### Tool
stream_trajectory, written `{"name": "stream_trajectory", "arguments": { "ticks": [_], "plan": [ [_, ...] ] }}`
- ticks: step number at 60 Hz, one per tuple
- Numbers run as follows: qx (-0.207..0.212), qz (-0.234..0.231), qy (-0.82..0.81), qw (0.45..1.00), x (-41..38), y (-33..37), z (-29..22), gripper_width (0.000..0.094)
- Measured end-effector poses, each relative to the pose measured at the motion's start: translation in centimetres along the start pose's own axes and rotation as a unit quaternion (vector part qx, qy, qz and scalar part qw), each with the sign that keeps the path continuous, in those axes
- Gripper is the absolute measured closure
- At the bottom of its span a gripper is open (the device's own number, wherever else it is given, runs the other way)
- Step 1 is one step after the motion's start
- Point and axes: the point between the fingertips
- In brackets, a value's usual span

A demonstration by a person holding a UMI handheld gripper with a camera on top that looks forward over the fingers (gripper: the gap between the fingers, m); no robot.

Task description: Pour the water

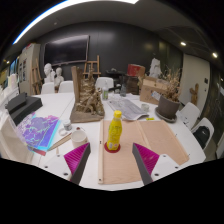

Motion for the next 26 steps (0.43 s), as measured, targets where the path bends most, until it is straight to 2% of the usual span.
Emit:
{"name": "stream_trajectory", "arguments": {
  "ticks": [26],
  "plan": [
    [0.014, 0.023, -0.005, 1.0, 1.1, 5.0, -0.7, 0.0072]
  ]
}}
Point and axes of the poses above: the point between the fingertips, and its own axes, seen from behind it with the camera up: x to the right, z down, y backward, against the way the camera looks, and after that the axes turned 2 degrees about -z, right-handed
